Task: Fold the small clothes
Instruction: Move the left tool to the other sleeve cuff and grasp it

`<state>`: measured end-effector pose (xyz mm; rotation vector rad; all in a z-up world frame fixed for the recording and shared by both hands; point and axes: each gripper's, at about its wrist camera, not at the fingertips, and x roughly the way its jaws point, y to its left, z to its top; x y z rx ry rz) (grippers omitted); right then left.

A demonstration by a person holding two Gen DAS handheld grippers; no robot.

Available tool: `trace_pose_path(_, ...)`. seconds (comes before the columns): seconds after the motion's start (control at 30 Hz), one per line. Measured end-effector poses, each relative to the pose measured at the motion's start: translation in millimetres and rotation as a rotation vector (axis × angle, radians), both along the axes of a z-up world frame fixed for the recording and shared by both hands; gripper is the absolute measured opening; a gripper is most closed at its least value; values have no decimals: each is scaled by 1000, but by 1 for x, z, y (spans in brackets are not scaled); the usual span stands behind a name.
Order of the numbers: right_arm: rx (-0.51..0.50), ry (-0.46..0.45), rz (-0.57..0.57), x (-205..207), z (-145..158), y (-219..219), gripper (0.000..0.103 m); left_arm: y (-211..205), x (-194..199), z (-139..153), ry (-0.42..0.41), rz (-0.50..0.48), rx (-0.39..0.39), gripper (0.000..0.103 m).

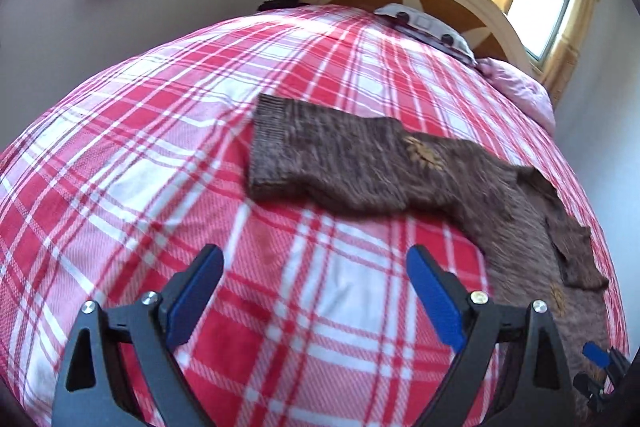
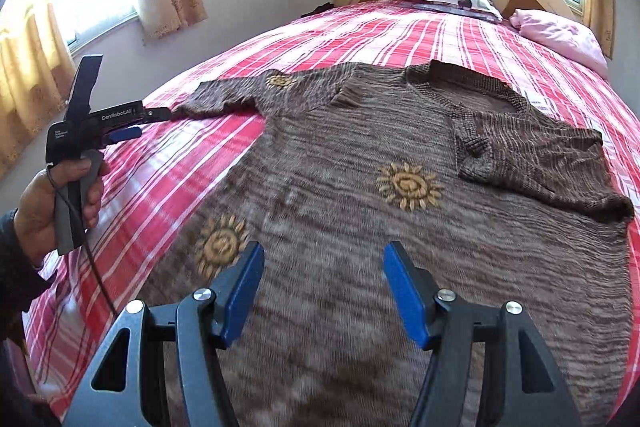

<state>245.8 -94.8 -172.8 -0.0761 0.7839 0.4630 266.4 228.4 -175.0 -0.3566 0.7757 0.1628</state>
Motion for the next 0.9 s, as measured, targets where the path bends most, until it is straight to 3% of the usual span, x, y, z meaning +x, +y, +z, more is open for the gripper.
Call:
trace_pose_path(0.23, 9, -1, -37, 15, -18, 2, 63, 6, 33, -6, 15, 7, -56, 91)
trace_pose_path(0.37, 57, 23, -46, 18, -28, -8, 63, 17, 51, -16, 41, 62, -102, 89)
trace_pose_path(0.5, 101, 28, -46, 19, -29, -15, 63, 18, 63, -15, 40, 91, -87, 89)
trace_pose_path(0.63, 83, 13, -26, 15, -31, -9, 68, 20, 68, -16, 36, 112, -106, 87)
trace_pose_path(0.67, 75, 8, -21, 14, -31, -8, 69, 22, 68, -15, 20, 110, -124, 84)
trace_pose_path(0.73, 68, 2, -12, 11, -31, -6, 70, 24, 70, -17, 17, 101, -166, 56)
trace_pose_path(0.9, 79, 1, -8, 10, -31, -8, 71, 31, 72, -21, 22, 129, -195, 22)
